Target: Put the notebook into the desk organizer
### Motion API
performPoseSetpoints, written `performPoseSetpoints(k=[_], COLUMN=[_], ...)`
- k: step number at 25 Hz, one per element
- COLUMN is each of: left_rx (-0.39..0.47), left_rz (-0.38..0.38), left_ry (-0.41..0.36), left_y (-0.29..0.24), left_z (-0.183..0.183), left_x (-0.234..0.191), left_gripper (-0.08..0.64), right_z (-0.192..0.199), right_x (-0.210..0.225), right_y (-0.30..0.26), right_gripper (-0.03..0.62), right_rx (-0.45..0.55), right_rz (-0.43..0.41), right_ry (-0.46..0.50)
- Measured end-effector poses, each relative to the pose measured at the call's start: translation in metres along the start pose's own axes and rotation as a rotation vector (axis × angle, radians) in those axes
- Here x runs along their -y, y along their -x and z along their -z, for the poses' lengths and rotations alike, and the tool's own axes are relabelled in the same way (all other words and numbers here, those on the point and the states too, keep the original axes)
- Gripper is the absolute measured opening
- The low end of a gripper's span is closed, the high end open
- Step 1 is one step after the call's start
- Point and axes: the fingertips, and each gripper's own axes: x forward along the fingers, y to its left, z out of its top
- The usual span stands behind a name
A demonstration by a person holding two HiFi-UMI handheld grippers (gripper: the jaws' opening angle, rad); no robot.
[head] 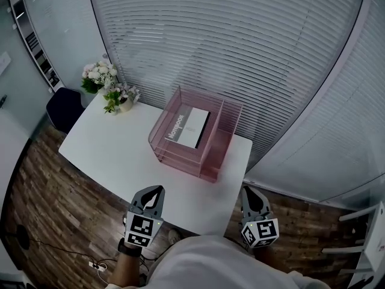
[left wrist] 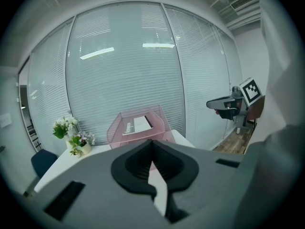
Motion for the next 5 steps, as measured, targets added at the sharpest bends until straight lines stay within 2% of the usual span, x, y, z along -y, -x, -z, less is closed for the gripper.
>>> performPoseSetpoints(k=[5], left_rx=[-0.006], left_rz=[0.011], left_ry=[0.019], left_y=[0.0035], left_z=[0.0050], left_x=[0.0043], left_gripper=[0.008], right_z=[0.0008], right_x=[-0.0036], right_y=[0.0017], right_gripper=[0.012], right_rx=[0.001], right_rz=[-0.007], right_ry=[-0.001])
